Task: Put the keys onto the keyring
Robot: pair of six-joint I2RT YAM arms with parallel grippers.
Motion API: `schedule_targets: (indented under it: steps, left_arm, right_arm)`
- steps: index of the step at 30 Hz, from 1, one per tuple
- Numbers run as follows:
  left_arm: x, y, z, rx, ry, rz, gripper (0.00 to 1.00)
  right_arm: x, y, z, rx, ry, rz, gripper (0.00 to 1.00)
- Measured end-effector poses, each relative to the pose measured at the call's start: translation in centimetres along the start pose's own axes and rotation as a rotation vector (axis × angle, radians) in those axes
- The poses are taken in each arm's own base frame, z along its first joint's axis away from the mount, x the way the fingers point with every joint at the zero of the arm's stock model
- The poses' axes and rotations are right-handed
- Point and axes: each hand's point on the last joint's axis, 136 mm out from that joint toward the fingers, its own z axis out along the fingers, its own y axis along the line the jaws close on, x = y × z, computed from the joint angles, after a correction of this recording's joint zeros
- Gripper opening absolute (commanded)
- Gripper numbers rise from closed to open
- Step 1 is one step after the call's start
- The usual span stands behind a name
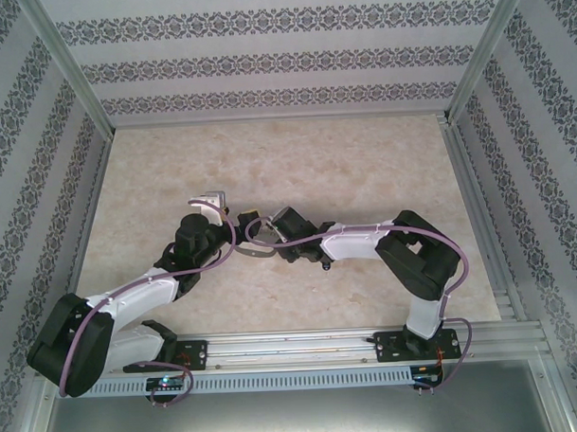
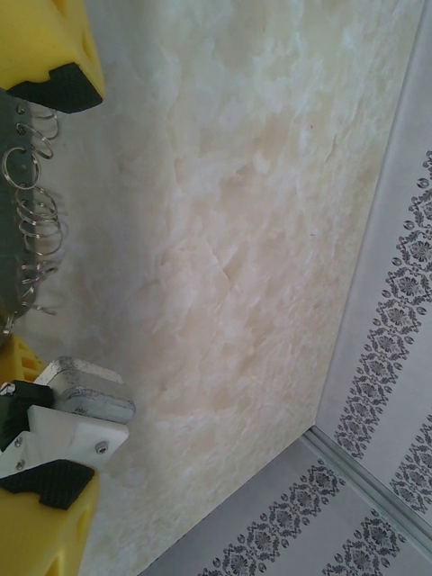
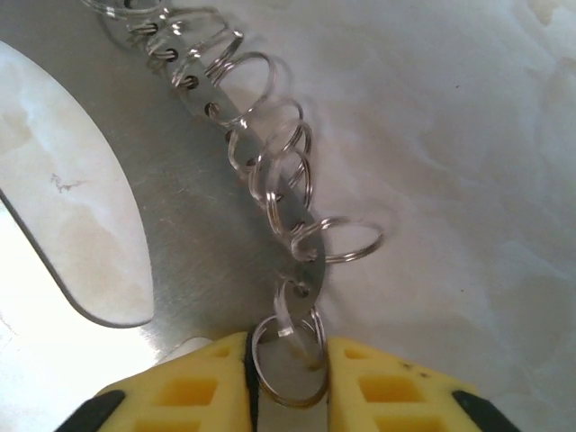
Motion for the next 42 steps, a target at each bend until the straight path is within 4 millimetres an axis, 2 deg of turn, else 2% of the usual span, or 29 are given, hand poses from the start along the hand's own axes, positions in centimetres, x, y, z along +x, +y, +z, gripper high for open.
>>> schedule_targets:
  steps: [4, 8, 11, 16, 22, 26, 31, 35, 42]
  left_arm:
    - [0.0, 0.0, 0.0, 0.001, -0.002, 0.000, 1.00]
    - [-0.1, 0.0, 0.0, 0.001, -0.003, 0.000, 1.00]
    - [-0.1, 0.0, 0.0, 0.002, -0.003, 0.000, 1.00]
    - [-0.6, -0.3, -0.4, 0.011, -0.022, 0.001, 1.00]
    - [-1.9, -0.9, -1.4, 0.028, -0.065, 0.003, 1.00]
    - [-2.1, -1.0, -1.9, 0.032, -0.075, 0.003, 1.00]
    - [-2.3, -1.4, -2.1, 0.047, -0.083, 0.004, 1.00]
    - [-2.2, -2.1, -2.3, 0.087, -0.070, 0.011, 0.99]
    - [-2.2, -4.5, -2.1, 0.196, -0.013, 0.047, 0.86]
  right_arm:
    - [0.0, -0.1, 0.0, 0.008, 0.002, -0.013, 0.00]
    - [0.1, -0.1, -0.4, 0.003, 0.007, -0.027, 0.00]
    - [-0.6, 0.4, -1.6, -0.039, -0.011, -0.040, 0.00]
    - [-2.2, 1.0, -3.7, -0.172, -0.074, -0.012, 0.00]
    - [-2.1, 1.0, -4.9, -0.325, -0.095, 0.039, 0.00]
    - [-2.1, 1.9, -6.2, -0.420, -0.119, 0.044, 0.00]
    - [-3.4, 2.4, -8.5, -0.512, -0.191, 0.043, 0.00]
    - [-4.9, 1.7, -10.6, -0.555, -0.273, 0.056, 0.00]
    - [-7.0, -0.5, -13.6, -0.603, -0.382, 0.096, 0.00]
